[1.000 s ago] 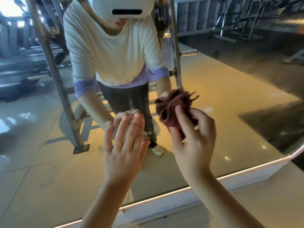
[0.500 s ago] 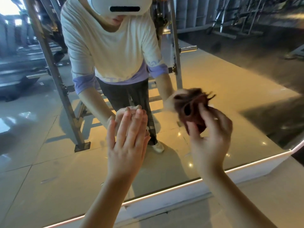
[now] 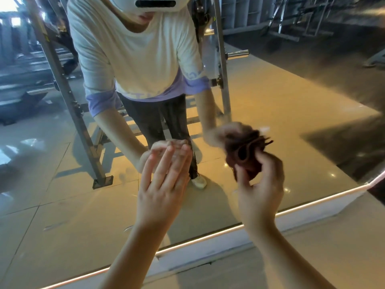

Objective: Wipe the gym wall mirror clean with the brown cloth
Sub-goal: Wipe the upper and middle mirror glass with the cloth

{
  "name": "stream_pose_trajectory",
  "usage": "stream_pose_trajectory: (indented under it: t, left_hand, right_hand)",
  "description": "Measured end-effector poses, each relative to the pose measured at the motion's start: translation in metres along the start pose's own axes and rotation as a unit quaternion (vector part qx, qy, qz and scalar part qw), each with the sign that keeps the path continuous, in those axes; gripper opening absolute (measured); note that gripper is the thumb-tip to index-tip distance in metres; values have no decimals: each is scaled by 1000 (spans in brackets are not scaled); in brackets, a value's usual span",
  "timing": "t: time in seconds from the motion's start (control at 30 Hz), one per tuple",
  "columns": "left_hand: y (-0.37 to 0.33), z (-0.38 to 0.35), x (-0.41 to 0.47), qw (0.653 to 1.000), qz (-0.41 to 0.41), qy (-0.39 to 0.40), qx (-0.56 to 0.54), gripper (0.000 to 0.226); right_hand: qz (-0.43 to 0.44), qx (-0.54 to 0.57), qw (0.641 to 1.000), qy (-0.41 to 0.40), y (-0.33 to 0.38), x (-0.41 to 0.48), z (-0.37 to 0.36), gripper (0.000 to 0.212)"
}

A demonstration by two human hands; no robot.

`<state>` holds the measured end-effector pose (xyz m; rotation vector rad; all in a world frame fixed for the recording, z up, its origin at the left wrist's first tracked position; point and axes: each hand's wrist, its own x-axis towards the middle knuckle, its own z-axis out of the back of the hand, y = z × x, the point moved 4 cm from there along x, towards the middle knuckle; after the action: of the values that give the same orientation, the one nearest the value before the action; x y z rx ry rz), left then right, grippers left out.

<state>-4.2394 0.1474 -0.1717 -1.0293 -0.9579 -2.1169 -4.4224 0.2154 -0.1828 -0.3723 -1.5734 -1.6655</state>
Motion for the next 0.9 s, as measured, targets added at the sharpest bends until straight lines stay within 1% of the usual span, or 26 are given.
stream_pose_trajectory:
  t: [0.07, 0.1, 0.13, 0.17, 0.27, 0.3, 0.33, 0.37, 0.43, 0.5, 0.53, 0.6, 0.63, 0.67, 0.77, 0.8, 0.83, 0.9]
  left_hand:
    - [-1, -1, -1, 1000, -2, 0, 5, 74]
    - [-1, -2, -1, 1000, -2, -1, 8, 74]
    - [-1, -2, -2, 1000, -2, -2, 10, 74]
    - [-1, -2, -2, 1000, -4, -3, 11, 74]
    - [-1, -4, -2, 1000, -8, -5, 12, 73]
    - [-2, -4, -2, 1000, -8, -7, 11, 72]
    - [-2, -4, -3, 1000, -8, -9, 9, 71]
    - [-3, -4, -3, 1000, -9, -12, 7, 70]
    - [-3, -4, -3, 1000, -12, -11, 9, 69]
    - [-2, -5, -4, 1000, -15, -6, 16, 71]
    - [-2, -5, -4, 1000, -14, -4, 18, 71]
    - [-2, -5, -4, 1000, -12, -3, 17, 70]
    - [-3, -5, -5, 1000, -13, -3, 13, 70]
    - [-4, -5, -5, 1000, -13, -3, 11, 69]
    - [-6, -7, -7, 1000, -13, -6, 10, 70]
    - [-6, -7, -8, 1000, -15, -7, 9, 70]
    - [-6, -7, -8, 1000, -18, -7, 9, 70]
    - [-6, -8, -9, 1000, -25, -7, 8, 70]
  right_hand:
    - [71, -9, 996, 54, 7, -9, -6, 32]
    - [88, -7, 994, 61, 6, -6, -5, 31]
    - [83, -1, 995, 52, 1, -2, -3, 31]
    - [58, 8, 998, 33, -6, 3, 1, 32]
    - [-76, 31, 996, -41, -22, 3, 7, 36]
    - [-100, 28, 993, -52, -21, -2, 6, 38]
    - [-99, 22, 994, -48, -16, -9, 2, 39]
    - [-78, 16, 996, -29, -9, -16, -3, 41]
    - [-14, 13, 999, 28, 2, -19, -9, 45]
    - [20, 11, 999, 36, -3, -10, -5, 43]
    - [9, 13, 1000, 20, -10, -5, -1, 41]
    - [-58, 21, 998, -15, -22, 0, 5, 42]
    - [-81, 23, 996, -19, -23, -2, 5, 42]
    - [-77, 22, 997, -12, -20, -6, 3, 42]
    - [21, 17, 998, 58, -11, -17, -5, 35]
    - [41, 18, 997, 67, -16, -14, -4, 34]
    - [35, 17, 998, 59, -25, -10, -1, 34]
    - [-40, 14, 999, 18, -44, -5, 6, 36]
